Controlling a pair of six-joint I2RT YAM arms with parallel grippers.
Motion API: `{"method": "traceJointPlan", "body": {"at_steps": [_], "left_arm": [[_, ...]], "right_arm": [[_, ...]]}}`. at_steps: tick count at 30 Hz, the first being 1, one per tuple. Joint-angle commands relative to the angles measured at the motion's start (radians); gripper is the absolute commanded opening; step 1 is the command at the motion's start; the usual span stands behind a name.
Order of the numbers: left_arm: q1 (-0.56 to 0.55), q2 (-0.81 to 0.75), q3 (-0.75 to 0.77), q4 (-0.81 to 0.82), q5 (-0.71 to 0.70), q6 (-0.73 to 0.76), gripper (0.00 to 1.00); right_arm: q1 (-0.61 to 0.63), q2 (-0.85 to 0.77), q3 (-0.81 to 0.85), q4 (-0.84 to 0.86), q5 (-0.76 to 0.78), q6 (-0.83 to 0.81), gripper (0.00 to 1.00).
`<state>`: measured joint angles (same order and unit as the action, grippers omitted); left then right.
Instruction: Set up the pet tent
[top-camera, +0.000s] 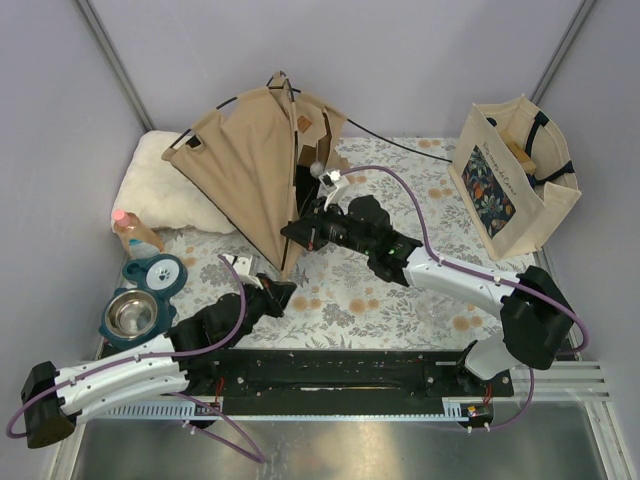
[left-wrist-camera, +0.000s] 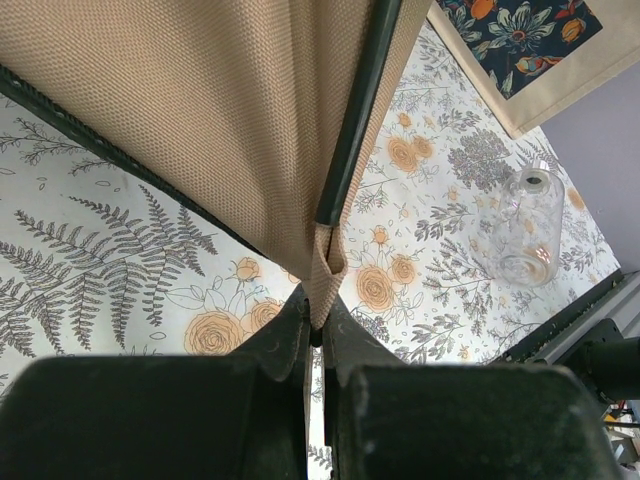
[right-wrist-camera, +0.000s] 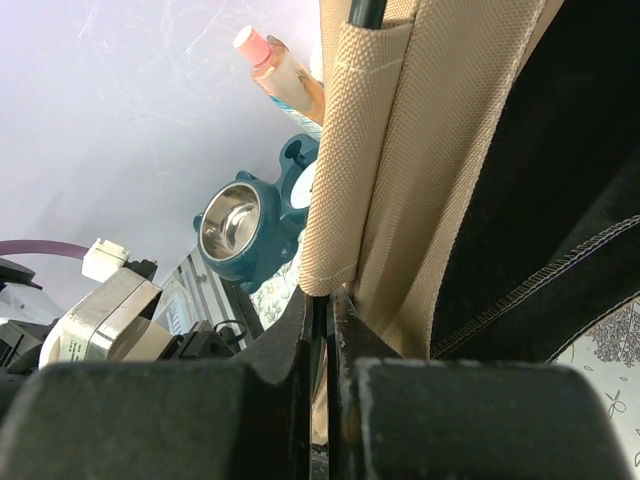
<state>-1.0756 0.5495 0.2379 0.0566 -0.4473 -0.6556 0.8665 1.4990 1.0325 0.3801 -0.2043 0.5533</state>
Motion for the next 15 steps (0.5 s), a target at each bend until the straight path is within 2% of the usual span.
{"method": "traceJointPlan", "body": {"at_steps": [1,15], "left_arm": [[-0.055,0.003,0.031,-0.208,0.128,0.004,0.00],[-0.055,0.069,0.074,-0.210,0.088,0.005,0.00]], "right_arm": [[-0.100,-0.048,0.028,0.229,0.209,-0.050,0.00],[-0.100,-0.076,-0.014,0.221,0.157,-0.044,0.00]]}}
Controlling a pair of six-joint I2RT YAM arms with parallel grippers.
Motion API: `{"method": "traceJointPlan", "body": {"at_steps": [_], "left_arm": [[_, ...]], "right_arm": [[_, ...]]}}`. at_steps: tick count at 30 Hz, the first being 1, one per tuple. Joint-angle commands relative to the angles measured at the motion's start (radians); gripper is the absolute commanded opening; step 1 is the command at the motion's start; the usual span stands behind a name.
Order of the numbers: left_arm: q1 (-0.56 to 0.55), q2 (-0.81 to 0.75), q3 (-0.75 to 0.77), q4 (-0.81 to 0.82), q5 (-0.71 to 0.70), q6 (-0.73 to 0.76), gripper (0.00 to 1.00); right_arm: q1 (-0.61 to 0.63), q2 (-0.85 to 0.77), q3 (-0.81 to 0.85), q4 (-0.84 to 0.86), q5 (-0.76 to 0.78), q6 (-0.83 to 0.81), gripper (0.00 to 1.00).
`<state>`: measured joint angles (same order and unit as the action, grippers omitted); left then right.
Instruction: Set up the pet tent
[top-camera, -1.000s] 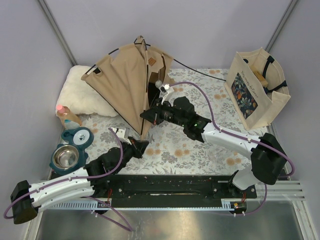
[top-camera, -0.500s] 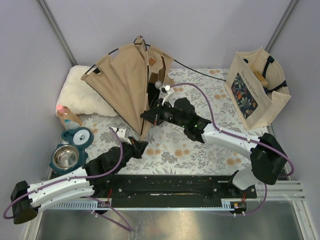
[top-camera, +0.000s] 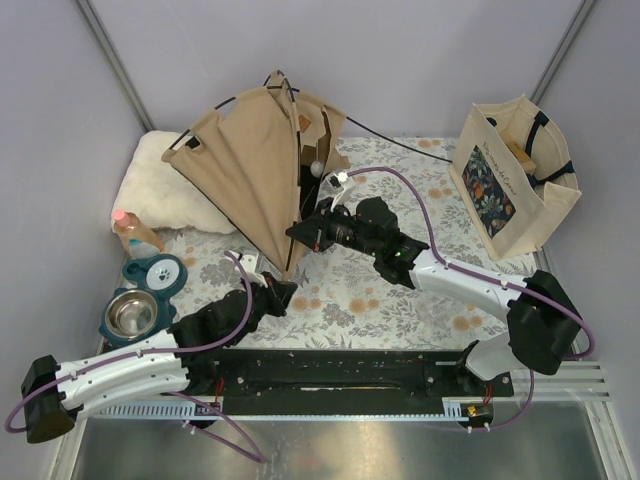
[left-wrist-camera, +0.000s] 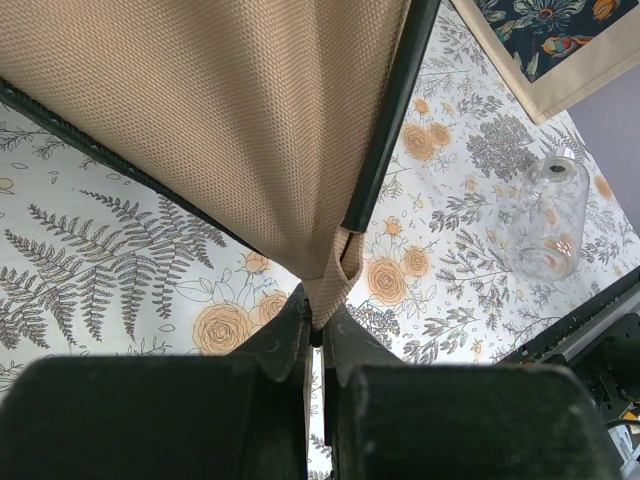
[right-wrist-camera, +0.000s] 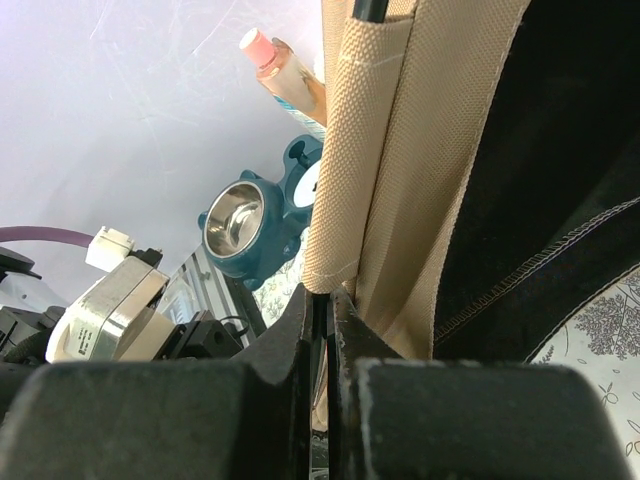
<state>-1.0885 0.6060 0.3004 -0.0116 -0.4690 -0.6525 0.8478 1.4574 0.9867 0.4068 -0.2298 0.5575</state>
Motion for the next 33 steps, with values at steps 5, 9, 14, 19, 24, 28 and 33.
{"method": "traceJointPlan", "body": {"at_steps": [5,9,14,19,24,28,33], "left_arm": [[-0.044,0.006,0.019,-0.142,0.118,0.004,0.00],[-0.047,0.003,0.026,-0.143,0.107,0.002,0.00],[-0.045,0.018,0.049,-0.142,0.098,0.005,0.00],[-0.047,0.038,0.074,-0.143,0.095,0.011,0.00],[-0.045,0.057,0.100,-0.143,0.082,0.011,0.00],[-0.047,0.077,0.124,-0.143,0.069,0.007,0.00],[-0.045,0.112,0.181,-0.178,0.072,-0.007,0.00]], "right_arm": [[-0.081,-0.003,0.030,0.219,0.175,-0.038,0.00],[-0.082,0.001,0.017,0.233,0.158,-0.027,0.00],[-0.081,-0.006,-0.026,0.253,0.147,-0.018,0.00],[-0.079,0.000,-0.054,0.262,0.136,-0.018,0.00],[-0.073,-0.002,-0.074,0.273,0.129,-0.019,0.00],[-0.056,-0.017,-0.092,0.270,0.139,-0.042,0.00],[-0.039,-0.028,-0.112,0.257,0.170,-0.077,0.00]]}}
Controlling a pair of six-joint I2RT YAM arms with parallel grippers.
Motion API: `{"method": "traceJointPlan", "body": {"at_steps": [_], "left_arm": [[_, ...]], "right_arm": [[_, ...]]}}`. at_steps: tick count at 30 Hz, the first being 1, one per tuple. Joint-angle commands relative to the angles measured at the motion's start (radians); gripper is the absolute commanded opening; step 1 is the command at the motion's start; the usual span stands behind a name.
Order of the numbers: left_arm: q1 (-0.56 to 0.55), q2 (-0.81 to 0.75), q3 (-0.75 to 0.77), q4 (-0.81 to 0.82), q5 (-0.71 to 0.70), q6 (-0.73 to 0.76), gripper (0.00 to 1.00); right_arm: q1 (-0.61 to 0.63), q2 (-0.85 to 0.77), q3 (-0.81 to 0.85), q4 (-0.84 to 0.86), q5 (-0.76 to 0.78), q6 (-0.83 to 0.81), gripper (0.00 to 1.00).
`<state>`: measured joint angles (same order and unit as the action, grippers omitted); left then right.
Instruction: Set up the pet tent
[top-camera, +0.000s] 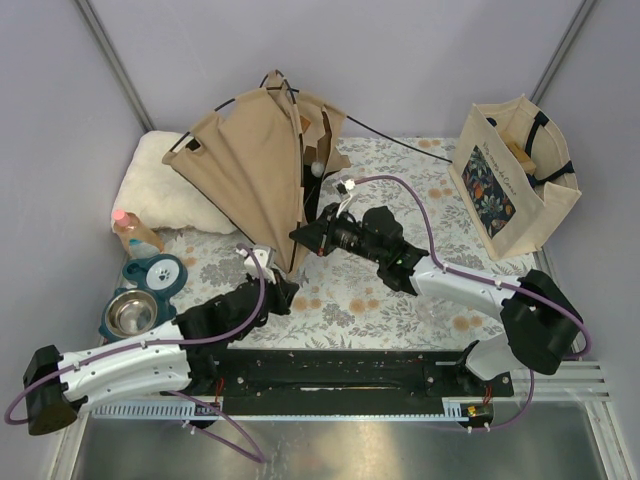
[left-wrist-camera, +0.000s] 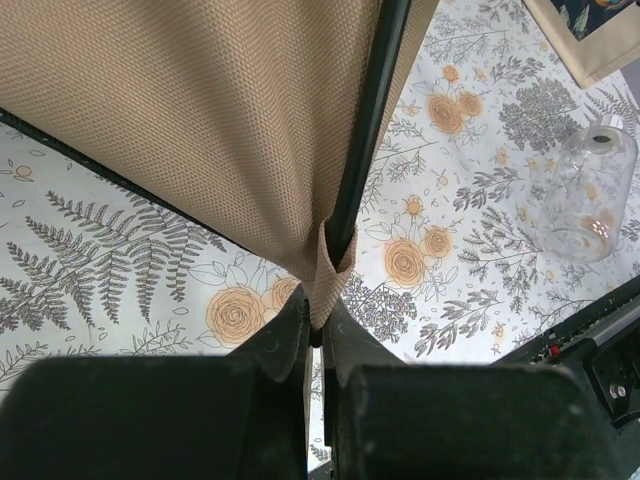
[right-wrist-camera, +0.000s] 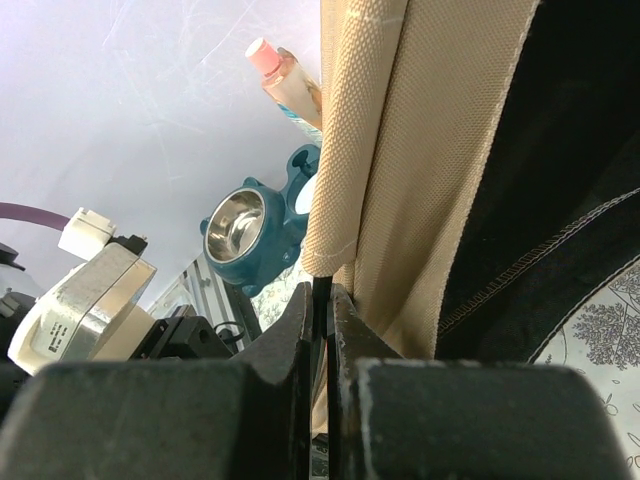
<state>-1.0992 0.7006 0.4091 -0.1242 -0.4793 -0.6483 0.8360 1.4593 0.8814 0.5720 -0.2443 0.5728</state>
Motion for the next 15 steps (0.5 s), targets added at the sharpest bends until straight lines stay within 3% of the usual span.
{"method": "traceJointPlan", "body": {"at_steps": [1,15], "left_arm": [[-0.034,0.028,0.089,-0.086,0.079,-0.016,0.00],[-0.034,0.115,0.278,-0.255,0.057,-0.024,0.00]], "right_arm": [[-0.023,-0.033,-0.009,0.088,0.191,-0.102,0.00],[0.055,-0.076,-0.061,0.029,0.277,-0.205,0.00]]}}
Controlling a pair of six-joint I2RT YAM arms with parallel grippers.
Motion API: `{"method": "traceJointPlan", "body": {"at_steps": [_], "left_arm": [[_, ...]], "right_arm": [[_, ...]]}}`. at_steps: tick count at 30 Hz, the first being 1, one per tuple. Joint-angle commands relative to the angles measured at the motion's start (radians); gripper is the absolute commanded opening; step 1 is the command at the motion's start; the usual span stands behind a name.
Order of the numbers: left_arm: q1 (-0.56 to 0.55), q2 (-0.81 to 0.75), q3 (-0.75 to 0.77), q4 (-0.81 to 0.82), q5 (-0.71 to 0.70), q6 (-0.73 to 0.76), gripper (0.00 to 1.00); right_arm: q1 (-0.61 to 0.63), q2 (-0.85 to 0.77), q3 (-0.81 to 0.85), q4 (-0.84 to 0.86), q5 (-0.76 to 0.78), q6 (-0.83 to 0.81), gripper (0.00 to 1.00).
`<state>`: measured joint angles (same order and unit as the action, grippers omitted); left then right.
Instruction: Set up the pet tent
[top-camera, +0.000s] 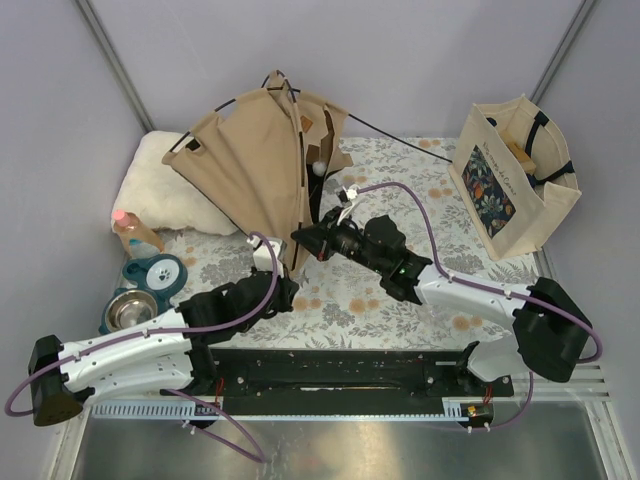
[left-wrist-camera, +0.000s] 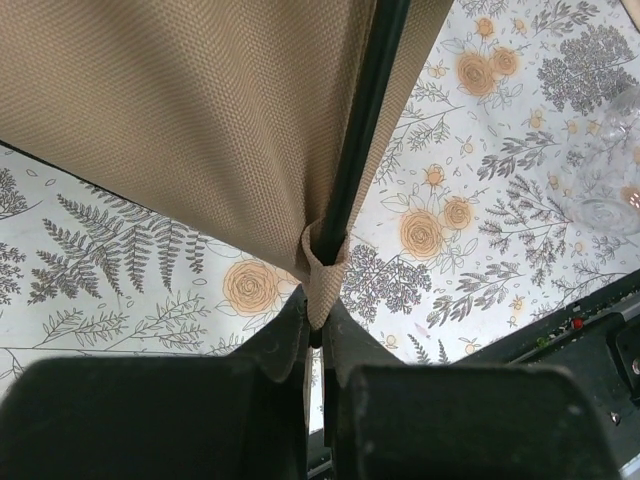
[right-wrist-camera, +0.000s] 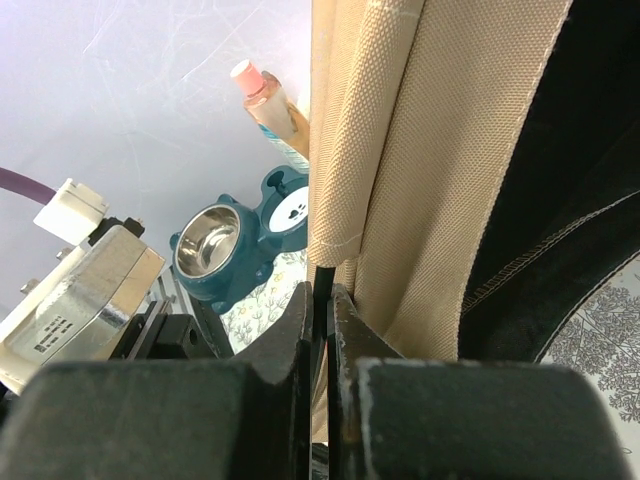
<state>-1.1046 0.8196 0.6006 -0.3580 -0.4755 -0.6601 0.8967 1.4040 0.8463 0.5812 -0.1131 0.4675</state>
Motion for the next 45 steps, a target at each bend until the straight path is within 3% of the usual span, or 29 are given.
{"method": "traceJointPlan", "body": {"at_steps": [1,11,13,15,17,26,31,34,39,45], "left_arm": [[-0.029,-0.002,0.093,-0.024,0.054,-0.009,0.00],[-0.029,-0.008,0.105,-0.056,0.041,0.020,0.02],[-0.029,-0.019,0.110,-0.052,0.032,0.031,0.08],[-0.029,-0.037,0.108,-0.045,0.032,0.046,0.26],[-0.029,-0.063,0.102,-0.039,0.023,0.057,0.37],[-0.029,-0.209,0.087,-0.102,-0.089,0.037,0.54],[-0.029,-0.240,0.146,-0.104,-0.277,-0.010,0.76],[-0.029,-0.205,0.194,0.012,-0.339,0.069,0.83],[0.008,-0.016,0.356,0.149,-0.416,0.210,0.89],[0.248,0.202,0.505,0.117,-0.140,0.192,0.89]], "right_arm": [[-0.004,-0.022,-0.032,0.019,0.147,-0.104,0.00],[0.042,-0.027,-0.029,-0.017,0.201,-0.176,0.00],[0.045,-0.030,-0.030,-0.017,0.182,-0.161,0.00],[0.047,-0.031,-0.033,-0.018,0.167,-0.145,0.00],[0.047,-0.034,-0.036,-0.023,0.156,-0.127,0.00],[0.047,-0.034,-0.049,-0.033,0.132,-0.102,0.00],[0.065,-0.020,-0.036,-0.078,0.131,-0.130,0.00],[0.094,-0.005,-0.007,-0.118,0.156,-0.156,0.00],[0.136,0.015,0.033,-0.182,0.211,-0.181,0.00],[0.182,0.009,0.042,-0.236,0.280,-0.217,0.00]]}}
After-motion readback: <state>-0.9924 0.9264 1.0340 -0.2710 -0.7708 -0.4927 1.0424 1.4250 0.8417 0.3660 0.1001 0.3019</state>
